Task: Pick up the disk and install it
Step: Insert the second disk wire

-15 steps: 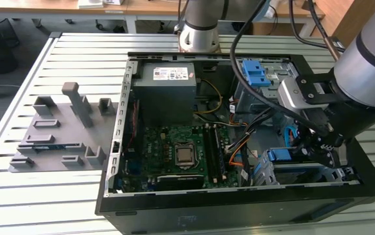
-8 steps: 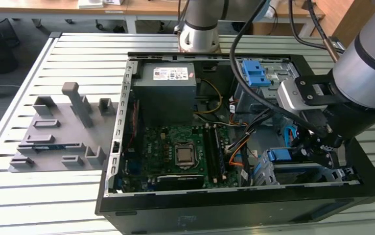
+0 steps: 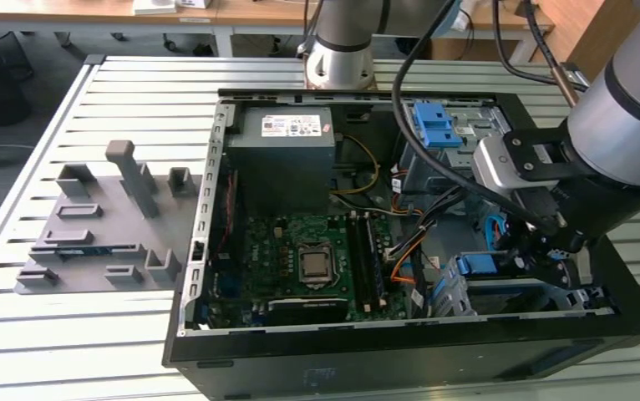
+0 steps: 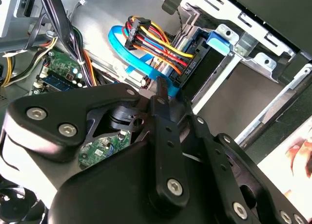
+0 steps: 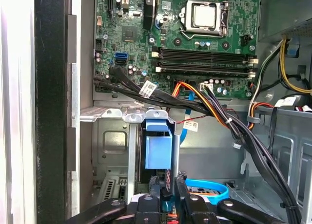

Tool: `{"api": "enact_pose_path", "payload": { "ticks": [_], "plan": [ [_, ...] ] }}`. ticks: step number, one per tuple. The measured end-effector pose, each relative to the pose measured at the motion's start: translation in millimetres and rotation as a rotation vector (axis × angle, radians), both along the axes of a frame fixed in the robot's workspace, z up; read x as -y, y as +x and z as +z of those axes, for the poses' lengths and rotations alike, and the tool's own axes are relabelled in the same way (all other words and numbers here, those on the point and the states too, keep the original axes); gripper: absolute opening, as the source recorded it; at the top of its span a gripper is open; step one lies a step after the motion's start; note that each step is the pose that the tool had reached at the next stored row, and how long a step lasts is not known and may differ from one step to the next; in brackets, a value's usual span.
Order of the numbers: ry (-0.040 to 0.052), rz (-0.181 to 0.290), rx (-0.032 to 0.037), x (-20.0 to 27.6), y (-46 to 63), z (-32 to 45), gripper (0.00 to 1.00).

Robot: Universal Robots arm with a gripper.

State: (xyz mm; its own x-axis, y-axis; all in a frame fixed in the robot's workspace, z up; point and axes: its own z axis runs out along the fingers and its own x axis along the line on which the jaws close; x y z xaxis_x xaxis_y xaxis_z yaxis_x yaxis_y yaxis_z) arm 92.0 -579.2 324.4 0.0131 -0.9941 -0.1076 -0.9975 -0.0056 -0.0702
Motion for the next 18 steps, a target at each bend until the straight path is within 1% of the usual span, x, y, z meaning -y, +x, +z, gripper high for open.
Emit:
{"api": "enact_pose_path", "payload": {
  "ticks": [1, 5, 6, 11, 17, 18],
  "plan": [
    [0.0000, 0.000, 0.0000, 0.0, 0.0, 0.2, 0.27],
    [-0.0006, 0.000, -0.0001, 0.0, 0.0, 2.4, 0.28],
    [-0.0005, 0.000, 0.0000, 0.0, 0.0, 3.0, 0.34],
    [-0.0005, 0.000, -0.0001, 0.0, 0.0, 8.0, 0.34],
    [-0.0006, 0.000, -0.0007, -0.3, 0.0, 18.1, 0.34],
    [-0.0006, 0.000, -0.0011, -0.4, 0.0, 19.6, 0.33]
  ]
}}
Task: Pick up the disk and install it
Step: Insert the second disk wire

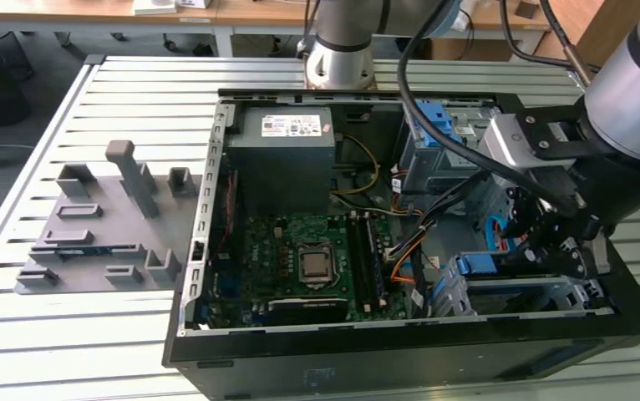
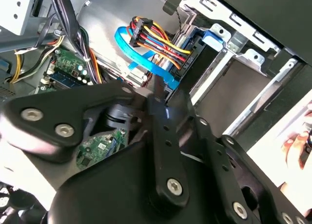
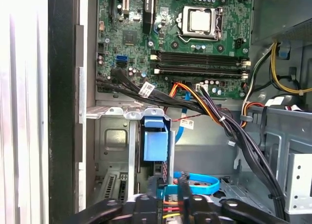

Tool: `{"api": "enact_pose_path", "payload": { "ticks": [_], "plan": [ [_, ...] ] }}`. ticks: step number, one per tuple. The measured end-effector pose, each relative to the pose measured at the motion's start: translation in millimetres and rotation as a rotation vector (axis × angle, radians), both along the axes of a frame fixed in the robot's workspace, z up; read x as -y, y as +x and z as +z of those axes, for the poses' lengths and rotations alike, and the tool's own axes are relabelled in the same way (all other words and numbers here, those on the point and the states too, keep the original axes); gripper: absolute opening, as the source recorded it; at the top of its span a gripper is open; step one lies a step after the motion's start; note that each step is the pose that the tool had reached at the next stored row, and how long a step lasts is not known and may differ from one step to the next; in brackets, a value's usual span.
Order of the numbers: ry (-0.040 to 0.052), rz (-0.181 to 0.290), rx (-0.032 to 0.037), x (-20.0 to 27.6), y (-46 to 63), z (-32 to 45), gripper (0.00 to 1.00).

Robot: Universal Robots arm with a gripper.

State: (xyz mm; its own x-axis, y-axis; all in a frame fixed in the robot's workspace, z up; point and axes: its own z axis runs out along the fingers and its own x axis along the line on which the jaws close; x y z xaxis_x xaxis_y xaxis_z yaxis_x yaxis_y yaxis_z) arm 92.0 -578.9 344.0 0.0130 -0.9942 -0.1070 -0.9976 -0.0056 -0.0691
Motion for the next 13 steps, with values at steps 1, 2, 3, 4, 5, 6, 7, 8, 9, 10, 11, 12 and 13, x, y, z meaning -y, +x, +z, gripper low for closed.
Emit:
{"api": "enact_pose_path", "payload": {
  "ticks": [1, 2, 3, 4, 5, 6, 7, 8, 9, 10, 11, 12, 13],
  "plan": [
    [0.0003, 0.000, 0.0000, 0.0, 0.0, 0.1, 0.33],
    [0.0003, 0.000, -0.0001, 0.0, 0.0, 0.1, 0.26],
    [0.0004, 0.000, -0.0001, 0.0, 0.0, 0.0, 0.26],
    [0.0003, 0.000, -0.0001, 0.0, 0.0, 0.1, 0.20],
    [0.0002, 0.000, -0.0001, 0.0, 0.0, 0.2, 0.15],
    [0.0000, 0.000, -0.0001, 0.0, 0.0, 0.2, 0.15],
    [0.0001, 0.000, -0.0001, 0.0, 0.0, 0.2, 0.11],
    [0.0001, 0.000, -0.0001, 0.0, 0.0, 0.2, 0.11],
    [0.0000, 0.000, -0.0002, 0.0, 0.0, 0.3, 0.11],
    [0.0001, 0.000, -0.0001, 0.0, 0.0, 0.2, 0.11],
    [0.0001, 0.000, -0.0001, 0.0, 0.0, 0.2, 0.11],
    [0.0001, 0.000, -0.0001, 0.0, 0.0, 0.2, 0.11],
    [0.0000, 0.000, -0.0001, 0.0, 0.0, 0.2, 0.11]
  ]
}}
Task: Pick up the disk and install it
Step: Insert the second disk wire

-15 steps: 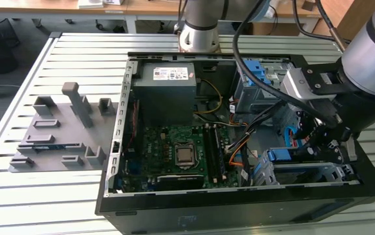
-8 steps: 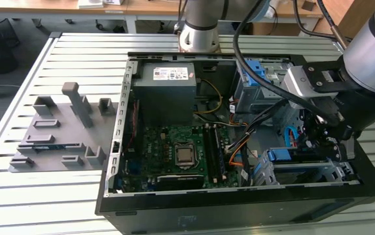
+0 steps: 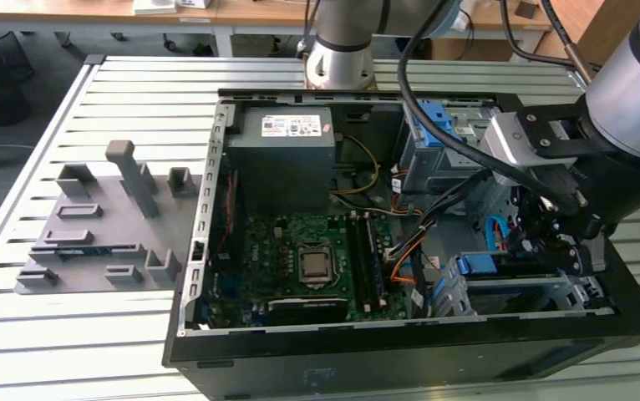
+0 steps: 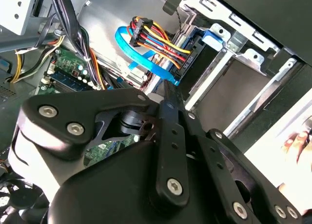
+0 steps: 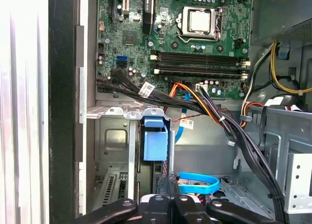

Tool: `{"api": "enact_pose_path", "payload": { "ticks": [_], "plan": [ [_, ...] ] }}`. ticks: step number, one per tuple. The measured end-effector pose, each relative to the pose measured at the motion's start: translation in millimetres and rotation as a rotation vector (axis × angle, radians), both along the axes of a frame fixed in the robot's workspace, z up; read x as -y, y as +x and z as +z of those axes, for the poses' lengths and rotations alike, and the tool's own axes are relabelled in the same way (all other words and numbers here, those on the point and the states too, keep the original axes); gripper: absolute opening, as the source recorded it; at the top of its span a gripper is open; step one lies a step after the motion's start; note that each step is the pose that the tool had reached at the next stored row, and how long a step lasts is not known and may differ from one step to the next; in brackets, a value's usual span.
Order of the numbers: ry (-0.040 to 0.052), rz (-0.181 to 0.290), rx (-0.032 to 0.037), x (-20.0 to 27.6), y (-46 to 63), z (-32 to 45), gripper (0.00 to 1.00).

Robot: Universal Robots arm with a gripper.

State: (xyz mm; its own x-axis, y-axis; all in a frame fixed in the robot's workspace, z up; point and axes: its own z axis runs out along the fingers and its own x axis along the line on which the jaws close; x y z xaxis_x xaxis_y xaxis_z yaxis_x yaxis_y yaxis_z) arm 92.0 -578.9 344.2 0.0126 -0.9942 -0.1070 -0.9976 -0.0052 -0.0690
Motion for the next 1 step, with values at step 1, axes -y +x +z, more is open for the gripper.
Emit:
{"api": "enact_pose_path", "payload": {
  "ticks": [1],
  "plan": [
    [0.0000, 0.000, 0.0000, 0.0, 0.0, 0.0, 0.11]
  ]
}}
